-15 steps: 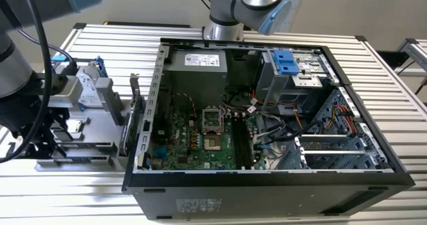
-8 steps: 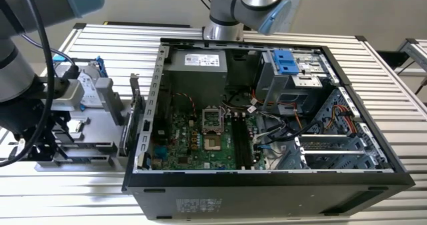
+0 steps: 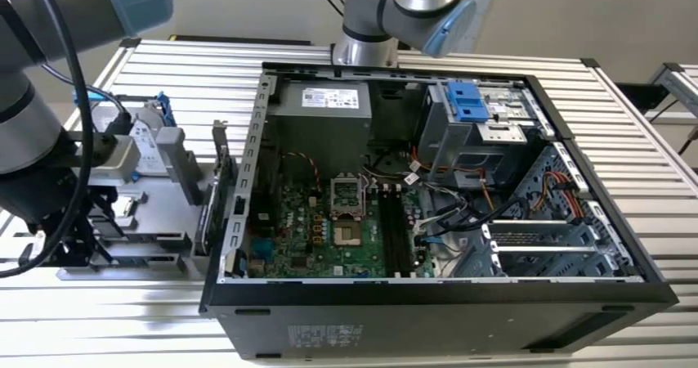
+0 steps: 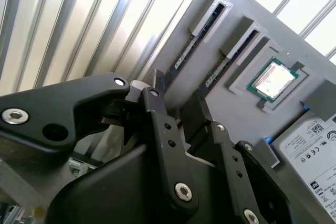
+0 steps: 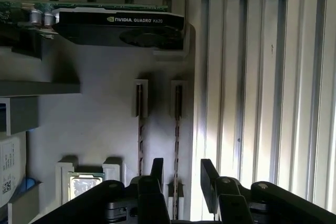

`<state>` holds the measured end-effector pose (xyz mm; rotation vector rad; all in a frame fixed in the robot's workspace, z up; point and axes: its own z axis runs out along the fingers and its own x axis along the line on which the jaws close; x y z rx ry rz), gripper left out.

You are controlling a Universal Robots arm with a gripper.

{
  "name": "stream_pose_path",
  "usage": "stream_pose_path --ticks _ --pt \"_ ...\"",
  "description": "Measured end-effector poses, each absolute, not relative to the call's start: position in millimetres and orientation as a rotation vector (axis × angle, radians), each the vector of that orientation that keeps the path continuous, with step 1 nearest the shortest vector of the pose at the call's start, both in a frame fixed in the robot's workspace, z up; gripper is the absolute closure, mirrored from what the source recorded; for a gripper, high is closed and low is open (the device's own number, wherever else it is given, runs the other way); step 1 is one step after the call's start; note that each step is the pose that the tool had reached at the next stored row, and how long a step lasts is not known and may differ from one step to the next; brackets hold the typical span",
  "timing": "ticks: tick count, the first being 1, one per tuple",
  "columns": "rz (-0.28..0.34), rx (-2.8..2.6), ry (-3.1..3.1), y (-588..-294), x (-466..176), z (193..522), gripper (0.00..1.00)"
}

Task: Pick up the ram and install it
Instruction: 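Pick up the ram and move it above insertion slot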

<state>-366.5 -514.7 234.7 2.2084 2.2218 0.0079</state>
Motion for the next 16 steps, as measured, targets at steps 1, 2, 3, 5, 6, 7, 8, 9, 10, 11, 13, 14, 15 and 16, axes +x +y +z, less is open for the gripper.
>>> stream_pose_path --ticks 1,2,3,5,6,7,8,9,10,11,13,14,15,16 --pt "0.008 2.208 2.222 -514.7 -366.5 233.9 0.00" --pt "0.008 2.208 2.222 -514.7 -366.5 233.1 0.00" --pt "0.008 2.208 2.222 -514.7 -366.5 232.3 0.00" --pt "0.008 2.208 2.223 -514.7 -366.5 230.7 0.00" --pt "0.008 2.207 2.223 -514.7 -366.5 230.0 0.00" --pt "0.008 2.206 2.224 -514.7 -366.5 229.3 0.00" --pt "0.008 2.206 2.225 -514.7 -366.5 228.6 0.00" --pt "0.008 2.205 2.225 -514.7 -366.5 227.8 0.00" --pt "0.008 2.204 2.226 -514.7 -366.5 227.1 0.00" --pt "0.008 2.204 2.227 -514.7 -366.5 226.3 0.00" --pt "0.008 2.202 2.228 -514.7 -366.5 224.8 0.00" --pt "0.008 2.202 2.228 -514.7 -366.5 224.0 0.00" --pt "0.008 2.201 2.229 -514.7 -366.5 223.1 0.00" --pt "0.008 2.201 2.229 -514.7 -366.5 222.3 0.00"
